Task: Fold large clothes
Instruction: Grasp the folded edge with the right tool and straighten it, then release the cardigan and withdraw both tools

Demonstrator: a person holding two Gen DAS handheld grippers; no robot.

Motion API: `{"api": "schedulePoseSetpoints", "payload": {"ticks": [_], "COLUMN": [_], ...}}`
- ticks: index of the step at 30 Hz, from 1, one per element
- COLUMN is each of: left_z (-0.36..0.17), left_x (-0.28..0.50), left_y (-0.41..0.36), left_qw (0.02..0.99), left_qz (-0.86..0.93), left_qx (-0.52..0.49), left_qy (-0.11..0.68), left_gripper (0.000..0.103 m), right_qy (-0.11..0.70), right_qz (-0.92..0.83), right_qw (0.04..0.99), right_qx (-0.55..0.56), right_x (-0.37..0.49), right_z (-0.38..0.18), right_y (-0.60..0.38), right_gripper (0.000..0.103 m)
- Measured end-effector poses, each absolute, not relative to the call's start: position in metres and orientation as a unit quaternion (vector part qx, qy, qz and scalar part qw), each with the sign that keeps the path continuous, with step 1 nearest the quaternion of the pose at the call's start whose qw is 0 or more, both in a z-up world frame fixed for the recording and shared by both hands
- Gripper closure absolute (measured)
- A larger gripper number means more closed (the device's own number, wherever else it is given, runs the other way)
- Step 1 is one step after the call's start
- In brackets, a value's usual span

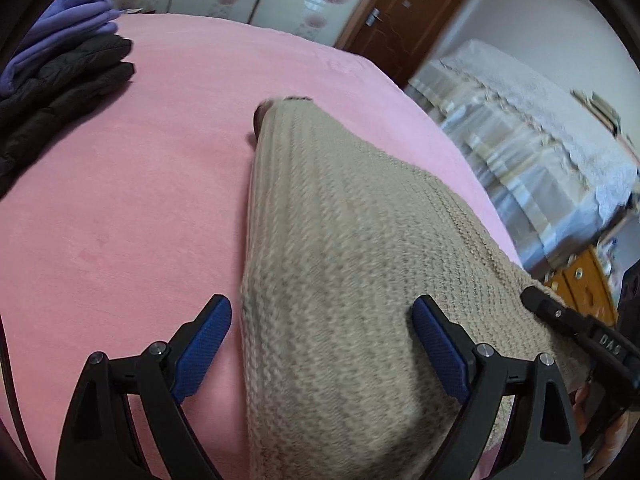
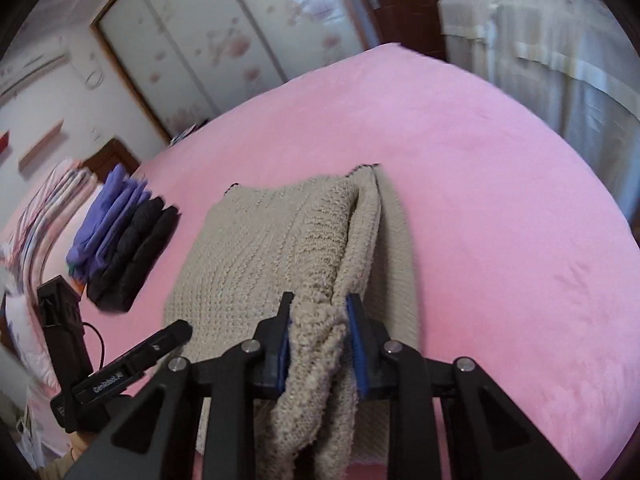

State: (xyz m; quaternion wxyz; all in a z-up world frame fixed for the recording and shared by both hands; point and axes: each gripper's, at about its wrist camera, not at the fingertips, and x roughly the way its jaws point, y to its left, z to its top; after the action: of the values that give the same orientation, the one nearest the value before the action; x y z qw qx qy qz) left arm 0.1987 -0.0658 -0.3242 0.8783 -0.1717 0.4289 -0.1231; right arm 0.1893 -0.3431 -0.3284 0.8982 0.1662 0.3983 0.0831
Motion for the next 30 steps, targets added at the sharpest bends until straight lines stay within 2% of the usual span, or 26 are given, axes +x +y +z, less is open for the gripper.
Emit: {"api": "schedulePoseSetpoints", "payload": {"ticks": [5, 10, 13, 14, 15, 27, 28, 30], "left_z": [-0.345, -0.349, -0.337, -0.333, -0.328, -0.273, -0.272, -0.271], "left_x": [0.192, 0.191, 0.187, 0.186, 0.183, 0.148, 0.145, 0.137], "left_y": [-0.084, -0.082, -0.083, -0.082, -0.081, -0.077, -0.077, -0.077], "left_qw": [0.88, 0.884, 0.887, 0.888, 0.888, 0.905, 0.906, 0.908], "left_qz": [-0.113, -0.105, -0.107, -0.107, -0.108, -0.088, -0.087, -0.083], "left_qx": [-0.129, -0.125, -0.105, -0.1, -0.097, -0.078, -0.078, -0.075], "left_qy": [0.442, 0.438, 0.437, 0.437, 0.435, 0.409, 0.406, 0.404], "left_gripper": [0.012, 0.01, 0.011, 0.011, 0.011, 0.006, 0.006, 0.006], "right_qy": [0.407, 0.39, 0.402, 0.405, 0.405, 0.351, 0.35, 0.35], "right_qz": [0.059, 0.048, 0.03, 0.02, 0.014, 0.078, 0.089, 0.107], "right_qw": [0.894, 0.901, 0.899, 0.899, 0.899, 0.928, 0.929, 0.929], "right_qx": [0.181, 0.183, 0.17, 0.166, 0.166, 0.095, 0.081, 0.056], "right_x": [0.177, 0.173, 0.175, 0.174, 0.172, 0.137, 0.134, 0.127], "right_z": [-0.386, -0.39, -0.379, -0.376, -0.372, -0.311, -0.31, -0.312], "right_y": [-0.352, -0.349, -0.346, -0.346, -0.347, -0.302, -0.292, -0.275], "right_gripper": [0.078, 0.071, 0.061, 0.054, 0.053, 0.054, 0.055, 0.065]}}
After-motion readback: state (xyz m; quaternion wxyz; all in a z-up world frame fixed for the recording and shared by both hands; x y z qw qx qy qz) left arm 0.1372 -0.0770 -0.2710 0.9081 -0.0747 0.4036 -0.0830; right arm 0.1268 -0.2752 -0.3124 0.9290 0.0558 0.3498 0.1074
